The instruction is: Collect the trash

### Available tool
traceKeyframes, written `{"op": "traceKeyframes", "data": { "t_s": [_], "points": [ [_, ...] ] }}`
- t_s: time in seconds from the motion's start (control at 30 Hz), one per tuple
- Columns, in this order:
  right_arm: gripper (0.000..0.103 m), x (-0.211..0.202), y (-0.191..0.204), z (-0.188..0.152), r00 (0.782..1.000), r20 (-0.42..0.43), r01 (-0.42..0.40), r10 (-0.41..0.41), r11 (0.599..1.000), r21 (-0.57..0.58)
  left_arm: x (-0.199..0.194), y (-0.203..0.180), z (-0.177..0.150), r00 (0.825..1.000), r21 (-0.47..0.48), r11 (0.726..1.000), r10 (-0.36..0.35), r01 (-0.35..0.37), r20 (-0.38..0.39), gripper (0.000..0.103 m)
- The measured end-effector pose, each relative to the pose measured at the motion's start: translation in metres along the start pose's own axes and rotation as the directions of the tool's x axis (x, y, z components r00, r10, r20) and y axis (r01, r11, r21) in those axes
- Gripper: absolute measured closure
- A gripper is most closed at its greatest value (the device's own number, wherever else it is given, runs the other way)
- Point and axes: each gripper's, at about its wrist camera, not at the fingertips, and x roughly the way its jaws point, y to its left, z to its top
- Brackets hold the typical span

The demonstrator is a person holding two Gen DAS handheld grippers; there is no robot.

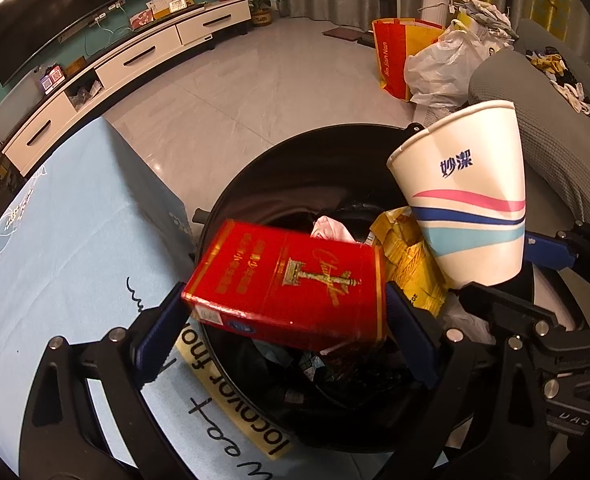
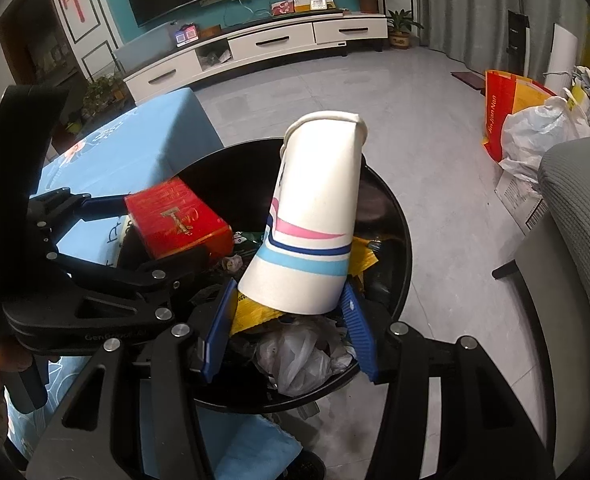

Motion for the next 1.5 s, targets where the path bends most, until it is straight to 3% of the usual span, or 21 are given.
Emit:
{"op": "traceKeyframes", "data": {
  "t_s": [0.2, 0.3, 0.8, 1.13, 1.5],
  "points": [
    [0.048, -0.003, 0.001, -0.001, 1.0, 0.002, 0.015, -0.015, 1.0, 0.003, -0.004, 0.0, -0.001, 1.0, 0.0, 1.0, -0.013, 0.013, 0.014, 0.008],
    [0.041, -0.005, 0.0, -0.001, 1.0, 0.006, 0.021, -0.021, 1.0, 0.013, -0.008, 0.001, -0.001, 1.0, -0.001, 1.0, -0.014, 0.014, 0.028, 0.006],
    [0.038, -0.032, 0.013, 0.0, 0.998, 0.05, 0.027, -0.027, 1.0, 0.005, -0.05, 0.019, -0.016, 0.994, -0.046, 0.999, 0.002, 0.004, 0.114, 0.003],
    [0.016, -0.078, 0.021, -0.015, 0.992, 0.114, 0.043, -0.05, 0.997, 0.061, -0.104, 0.027, -0.039, 0.984, -0.086, 0.996, 0.029, -0.014, 0.173, 0.003],
    [0.004, -0.124, 0.04, -0.033, 0.983, 0.159, 0.071, -0.087, 0.992, 0.104, -0.177, 0.031, -0.071, 0.968, -0.158, 0.987, 0.069, -0.031, 0.241, 0.003]
  ]
}}
